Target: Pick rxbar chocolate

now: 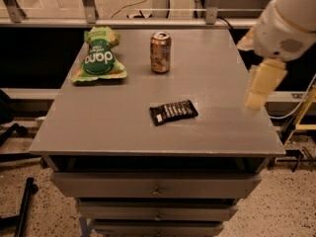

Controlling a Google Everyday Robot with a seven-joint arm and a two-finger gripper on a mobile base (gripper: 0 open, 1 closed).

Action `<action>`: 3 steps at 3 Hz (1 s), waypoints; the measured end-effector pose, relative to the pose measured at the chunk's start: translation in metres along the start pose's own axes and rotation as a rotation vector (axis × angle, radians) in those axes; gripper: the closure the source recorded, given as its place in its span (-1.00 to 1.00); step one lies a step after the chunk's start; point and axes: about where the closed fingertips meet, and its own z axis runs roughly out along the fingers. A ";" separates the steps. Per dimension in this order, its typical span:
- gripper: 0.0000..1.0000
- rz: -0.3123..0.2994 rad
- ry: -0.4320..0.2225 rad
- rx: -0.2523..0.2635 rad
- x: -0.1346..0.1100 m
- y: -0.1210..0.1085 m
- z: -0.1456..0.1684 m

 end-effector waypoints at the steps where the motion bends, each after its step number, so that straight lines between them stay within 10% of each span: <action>1: -1.00 -0.109 -0.040 -0.057 -0.027 -0.024 0.042; 3: -1.00 -0.291 -0.193 -0.163 -0.090 -0.032 0.094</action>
Offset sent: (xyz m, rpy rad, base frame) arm 0.0743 0.1024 -0.0705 0.1372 0.0897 0.4095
